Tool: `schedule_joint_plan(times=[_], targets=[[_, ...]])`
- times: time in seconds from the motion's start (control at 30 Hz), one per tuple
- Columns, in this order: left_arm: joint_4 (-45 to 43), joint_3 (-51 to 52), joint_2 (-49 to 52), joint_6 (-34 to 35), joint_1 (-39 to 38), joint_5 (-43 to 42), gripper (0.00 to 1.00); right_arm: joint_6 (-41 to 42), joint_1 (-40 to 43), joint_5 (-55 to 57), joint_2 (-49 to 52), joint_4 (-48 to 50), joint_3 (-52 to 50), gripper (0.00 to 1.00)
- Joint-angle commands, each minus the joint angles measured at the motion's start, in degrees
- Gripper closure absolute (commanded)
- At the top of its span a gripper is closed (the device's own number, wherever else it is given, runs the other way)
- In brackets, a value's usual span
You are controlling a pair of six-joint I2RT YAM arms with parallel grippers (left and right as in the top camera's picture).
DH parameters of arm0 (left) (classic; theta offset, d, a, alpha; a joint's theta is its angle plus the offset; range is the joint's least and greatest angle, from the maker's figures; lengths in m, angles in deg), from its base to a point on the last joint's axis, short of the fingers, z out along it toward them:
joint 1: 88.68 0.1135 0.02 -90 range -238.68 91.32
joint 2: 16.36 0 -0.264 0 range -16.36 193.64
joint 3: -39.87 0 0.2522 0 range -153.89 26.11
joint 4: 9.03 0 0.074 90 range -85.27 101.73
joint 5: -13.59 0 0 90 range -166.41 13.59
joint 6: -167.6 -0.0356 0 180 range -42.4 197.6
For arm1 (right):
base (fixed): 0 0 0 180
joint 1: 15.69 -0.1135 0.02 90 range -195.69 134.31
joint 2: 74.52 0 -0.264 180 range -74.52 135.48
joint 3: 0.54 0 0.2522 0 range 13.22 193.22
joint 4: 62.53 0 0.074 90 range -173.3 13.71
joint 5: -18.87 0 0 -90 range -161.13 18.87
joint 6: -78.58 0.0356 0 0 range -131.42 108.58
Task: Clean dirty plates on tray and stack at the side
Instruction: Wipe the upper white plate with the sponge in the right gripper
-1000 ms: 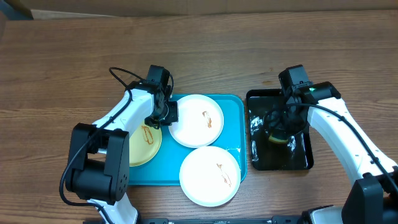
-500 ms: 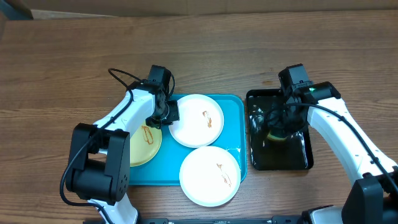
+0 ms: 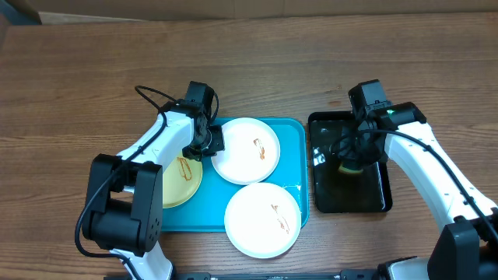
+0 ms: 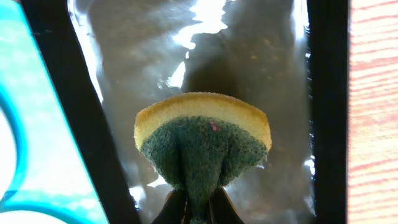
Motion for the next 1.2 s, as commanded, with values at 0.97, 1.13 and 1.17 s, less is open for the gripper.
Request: schedule_joint_plan(times=[0.97,1.13,1.17], targets=[[-0.7,0.9,0.5,2.3,0.0,3.9,0.96,-11.6,-28.9,11.3,14.1,36.7,0.0,0.96],[-0.6,0.9,0.5,2.3,0.0,3.9,0.96,-12.9,-28.9,11.4,15.1,36.9,0.0,0.96],[-0.7,0.9,0.5,2.3,0.0,3.9,0.96,-13.0,-28.9,11.4,15.2,36.9,0.0,0.96]])
